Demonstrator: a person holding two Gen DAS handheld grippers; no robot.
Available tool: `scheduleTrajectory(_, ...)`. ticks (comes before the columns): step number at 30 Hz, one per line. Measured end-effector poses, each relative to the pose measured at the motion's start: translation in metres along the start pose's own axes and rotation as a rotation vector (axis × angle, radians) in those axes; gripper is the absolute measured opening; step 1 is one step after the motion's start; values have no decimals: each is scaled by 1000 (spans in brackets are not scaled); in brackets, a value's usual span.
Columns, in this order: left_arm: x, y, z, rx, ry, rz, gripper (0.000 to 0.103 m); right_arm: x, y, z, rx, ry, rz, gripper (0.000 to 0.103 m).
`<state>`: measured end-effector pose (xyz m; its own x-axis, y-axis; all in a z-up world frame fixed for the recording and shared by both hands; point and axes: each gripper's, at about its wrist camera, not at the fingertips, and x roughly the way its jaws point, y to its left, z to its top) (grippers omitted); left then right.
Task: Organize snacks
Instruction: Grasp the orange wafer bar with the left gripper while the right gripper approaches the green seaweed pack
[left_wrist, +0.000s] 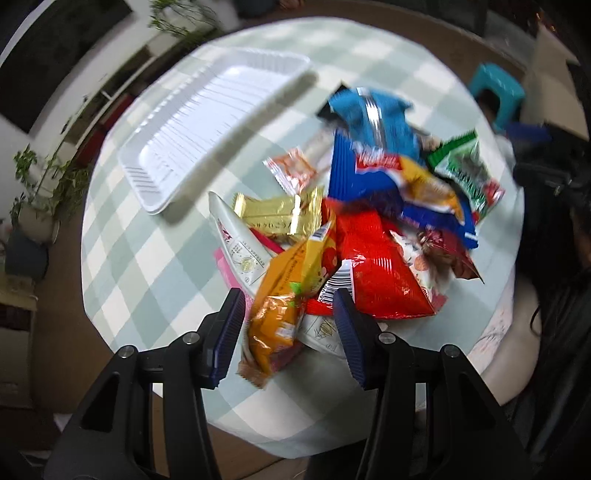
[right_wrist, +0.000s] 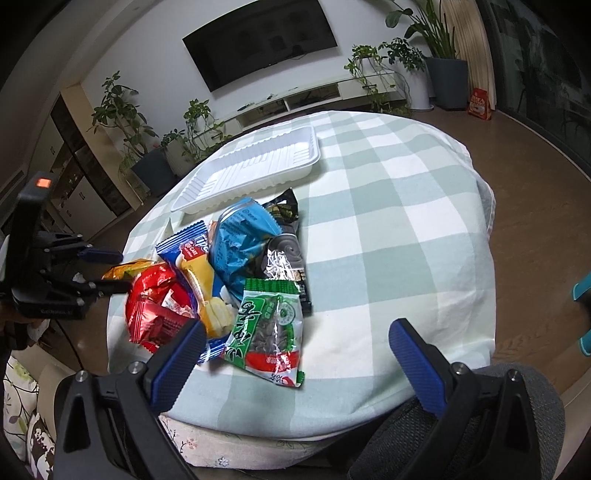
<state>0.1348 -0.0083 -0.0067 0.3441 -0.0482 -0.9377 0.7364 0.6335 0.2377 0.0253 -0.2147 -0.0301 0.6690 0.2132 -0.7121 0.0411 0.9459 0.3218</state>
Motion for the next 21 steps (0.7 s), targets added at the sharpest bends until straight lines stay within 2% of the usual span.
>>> scheduleTrajectory(11,13,5,19,88,95,-53,47,2,0,0,-1,2,1,102)
scheduleTrajectory(14,18,8,22,79,131,-97,42,2,0,0,0,1,1,102)
scheduleTrajectory(21,26,8,25,66,152,-84,35,3,1,0,1,-1,4,101)
